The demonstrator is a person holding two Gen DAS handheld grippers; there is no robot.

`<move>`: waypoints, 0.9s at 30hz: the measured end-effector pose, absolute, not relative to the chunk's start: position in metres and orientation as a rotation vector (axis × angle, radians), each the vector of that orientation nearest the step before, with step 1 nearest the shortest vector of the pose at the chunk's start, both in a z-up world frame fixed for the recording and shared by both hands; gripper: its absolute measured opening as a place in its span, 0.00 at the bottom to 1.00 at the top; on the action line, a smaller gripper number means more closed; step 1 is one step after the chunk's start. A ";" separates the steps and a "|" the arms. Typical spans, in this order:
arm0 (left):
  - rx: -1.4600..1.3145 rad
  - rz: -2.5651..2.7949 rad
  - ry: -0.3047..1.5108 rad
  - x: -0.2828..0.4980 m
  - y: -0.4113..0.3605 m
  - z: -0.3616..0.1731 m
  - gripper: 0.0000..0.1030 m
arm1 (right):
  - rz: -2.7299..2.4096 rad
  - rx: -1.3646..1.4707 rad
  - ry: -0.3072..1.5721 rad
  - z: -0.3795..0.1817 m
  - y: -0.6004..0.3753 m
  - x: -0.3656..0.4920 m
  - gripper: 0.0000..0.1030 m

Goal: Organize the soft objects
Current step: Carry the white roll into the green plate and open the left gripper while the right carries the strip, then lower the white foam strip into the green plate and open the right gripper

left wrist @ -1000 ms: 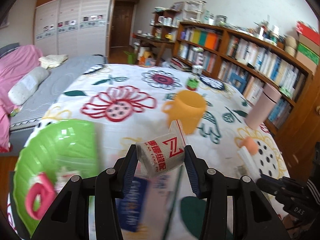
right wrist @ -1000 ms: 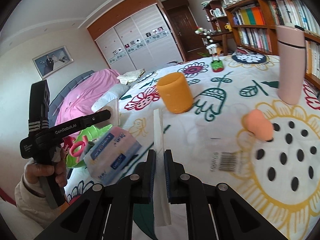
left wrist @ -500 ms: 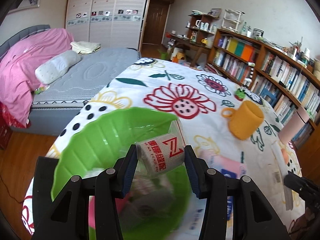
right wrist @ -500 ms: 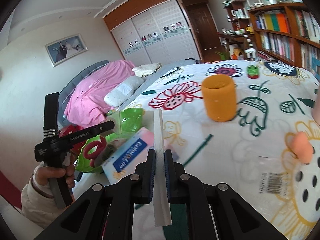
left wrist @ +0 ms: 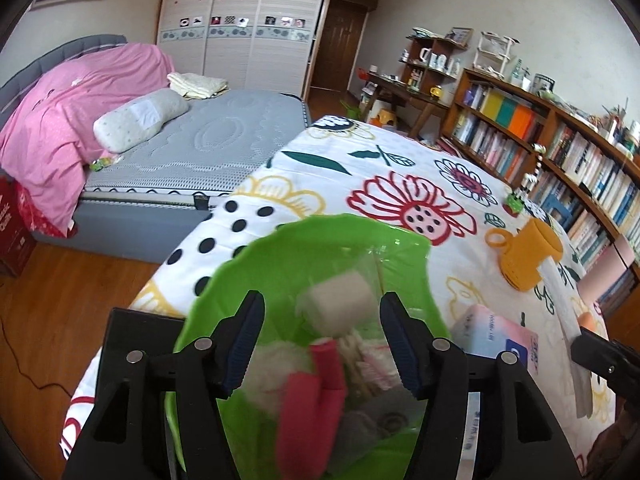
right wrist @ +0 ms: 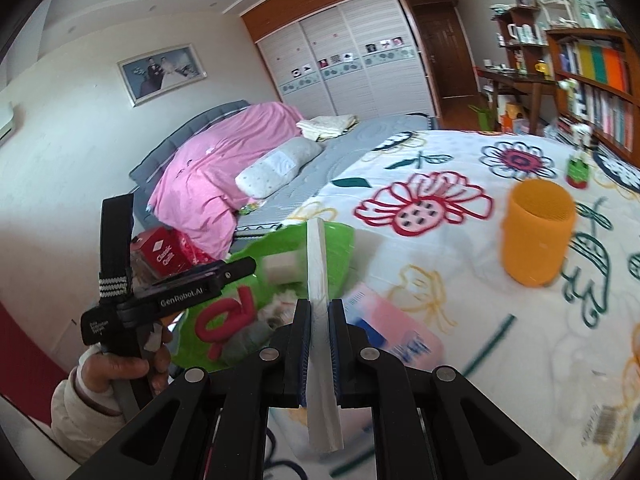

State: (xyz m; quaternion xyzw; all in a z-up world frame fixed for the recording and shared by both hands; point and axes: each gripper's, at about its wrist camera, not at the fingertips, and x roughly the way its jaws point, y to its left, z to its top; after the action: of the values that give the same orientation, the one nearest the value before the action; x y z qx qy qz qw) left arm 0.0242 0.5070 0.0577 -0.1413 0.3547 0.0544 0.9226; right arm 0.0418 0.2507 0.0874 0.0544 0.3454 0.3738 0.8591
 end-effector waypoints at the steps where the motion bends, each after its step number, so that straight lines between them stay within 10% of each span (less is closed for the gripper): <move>1: -0.294 0.118 0.726 0.023 0.511 0.057 0.59 | 0.796 0.110 0.724 0.088 0.257 0.043 0.10; 27: -0.365 0.245 0.684 0.004 0.565 0.059 0.74 | 0.933 0.078 0.874 0.072 0.368 0.080 0.22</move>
State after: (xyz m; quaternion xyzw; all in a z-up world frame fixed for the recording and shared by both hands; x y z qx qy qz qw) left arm 0.0041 0.5650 0.0592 -0.1775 0.3328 0.1192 0.9185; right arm 0.0803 0.3684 0.0724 0.0366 0.4079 0.4350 0.8019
